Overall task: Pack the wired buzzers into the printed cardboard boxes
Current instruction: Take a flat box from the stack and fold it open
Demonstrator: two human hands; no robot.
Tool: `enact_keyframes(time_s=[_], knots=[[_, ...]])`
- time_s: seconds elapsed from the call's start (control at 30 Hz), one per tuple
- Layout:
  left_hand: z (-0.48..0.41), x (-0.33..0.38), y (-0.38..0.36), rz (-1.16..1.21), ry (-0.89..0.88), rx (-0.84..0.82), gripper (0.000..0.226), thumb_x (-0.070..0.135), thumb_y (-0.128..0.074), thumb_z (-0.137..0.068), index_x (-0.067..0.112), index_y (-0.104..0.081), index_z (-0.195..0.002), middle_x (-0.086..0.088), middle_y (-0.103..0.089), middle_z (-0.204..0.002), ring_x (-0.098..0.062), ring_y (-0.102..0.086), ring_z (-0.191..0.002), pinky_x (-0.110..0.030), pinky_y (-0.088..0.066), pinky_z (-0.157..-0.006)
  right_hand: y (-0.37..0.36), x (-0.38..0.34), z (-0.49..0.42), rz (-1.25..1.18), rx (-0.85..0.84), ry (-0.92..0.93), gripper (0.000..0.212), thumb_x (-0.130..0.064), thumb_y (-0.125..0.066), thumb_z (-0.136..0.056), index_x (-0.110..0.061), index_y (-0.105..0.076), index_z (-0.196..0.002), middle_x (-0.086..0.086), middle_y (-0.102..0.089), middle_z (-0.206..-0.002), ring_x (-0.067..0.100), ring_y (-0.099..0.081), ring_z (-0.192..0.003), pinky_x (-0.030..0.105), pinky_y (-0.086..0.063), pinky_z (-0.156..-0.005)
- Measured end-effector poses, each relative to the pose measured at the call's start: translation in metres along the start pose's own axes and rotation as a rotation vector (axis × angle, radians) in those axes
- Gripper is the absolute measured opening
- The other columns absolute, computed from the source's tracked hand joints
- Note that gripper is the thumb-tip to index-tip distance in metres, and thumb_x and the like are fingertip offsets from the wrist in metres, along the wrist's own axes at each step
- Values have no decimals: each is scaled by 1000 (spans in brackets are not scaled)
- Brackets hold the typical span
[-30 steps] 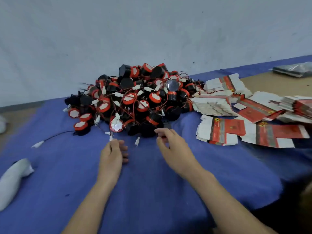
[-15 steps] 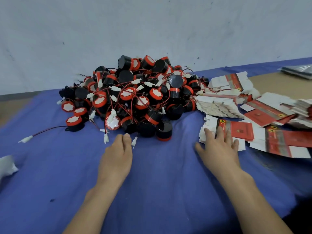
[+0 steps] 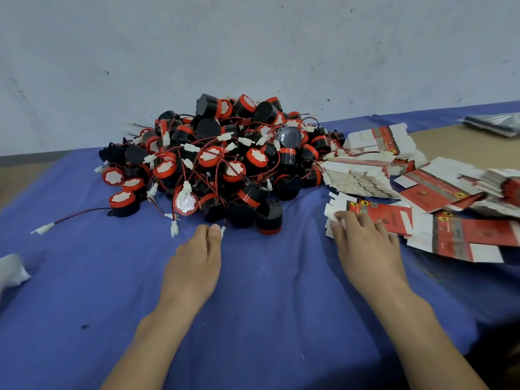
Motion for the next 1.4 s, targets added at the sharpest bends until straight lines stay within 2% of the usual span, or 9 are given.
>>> enact_keyframes(time_s=[0.33, 0.6, 0.63, 0.67, 0.7, 0.73, 0.93, 1.13, 1.4], knots=[[8, 10, 2, 149, -150, 62, 40, 62, -20, -98, 36, -52, -96, 5, -68, -89, -13, -62, -74, -42, -53, -70, 24, -21, -6, -541, 514, 124, 26, -18, -36, -110, -7, -57, -99, 9, -59, -90, 34, -53, -80, 47, -41, -74], [27, 45, -9, 554, -293, 86, 30, 48, -42, -103, 48, -43, -133, 34, -57, -124, 9, -54, -116, -1, -39, -86, 32, -59, 5, -1465, 272, 124, 27, -21, -36, -111, -16, -61, -103, -45, -62, -99, -25, -54, -100, -4, -22, -68], [29, 48, -10, 588, -311, 83, 28, 44, -44, -104, 50, -44, -132, 33, -60, -123, 9, -56, -115, -1, -40, -85, 29, -62, 5, -1521, 232, 97, 25, -21, -37, -111, -4, -56, -107, -43, -44, -111, -16, -19, -105, 2, -9, -77], [31, 51, -10, 617, -318, 87, 26, 43, -45, -104, 54, -45, -128, 32, -62, -120, 9, -58, -112, -2, -42, -83, 26, -64, 5, -1559, 185, 76, 25, -22, -38, -111, -1, -52, -109, -36, -39, -110, -12, -13, -77, 10, -12, -84], [32, 54, -10, 642, -316, 95, 24, 42, -47, -104, 55, -47, -123, 31, -64, -117, 9, -60, -108, -3, -44, -80, 22, -65, 5, -1573, 137, 60, 27, -23, -39, -111, 1, -51, -106, -33, -70, -90, -13, -32, -63, 4, -50, -80], [32, 55, -10, 656, -309, 104, 21, 42, -49, -103, 56, -49, -119, 31, -65, -114, 9, -62, -105, -3, -45, -78, 20, -66, 6, -1581, 95, 44, 28, -26, -41, -110, -3, -55, -102, -28, -50, -72, -12, -44, -67, 3, -36, -62], [34, 55, -7, 545, -374, 137, 20, 38, -51, -104, 55, -52, -114, 34, -66, -111, 11, -62, -104, -3, -46, -77, 8, -70, 8, -1610, -7, -22, 25, -36, -54, -103, -21, -44, -86, -12, -54, -79, 2, -55, -80, 14, -47, -72], [36, 54, -8, 429, -393, 164, 20, 36, -51, -103, 53, -51, -113, 30, -65, -110, 5, -62, -106, -8, -46, -80, 4, -73, 9, -1632, -52, 21, 34, -46, -62, -95, -23, -56, -119, -3, -70, -117, 9, -65, -113, 21, -50, -90], [39, 49, -11, 344, -351, 143, 20, 33, -49, -104, 49, -46, -116, 18, -67, -109, -5, -62, -102, -29, -53, -80, -2, -77, 5, -1607, -50, -55, 25, -44, -69, -91, -24, -54, -97, -5, -71, -96, 3, -68, -90, 11, -48, -71]])
Point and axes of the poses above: each hand's wrist, its own z-axis away from the middle knuckle, its own y-axis out of the back of the hand, x = y × z, the point moved 1 cm from there along -z, towards the middle knuckle
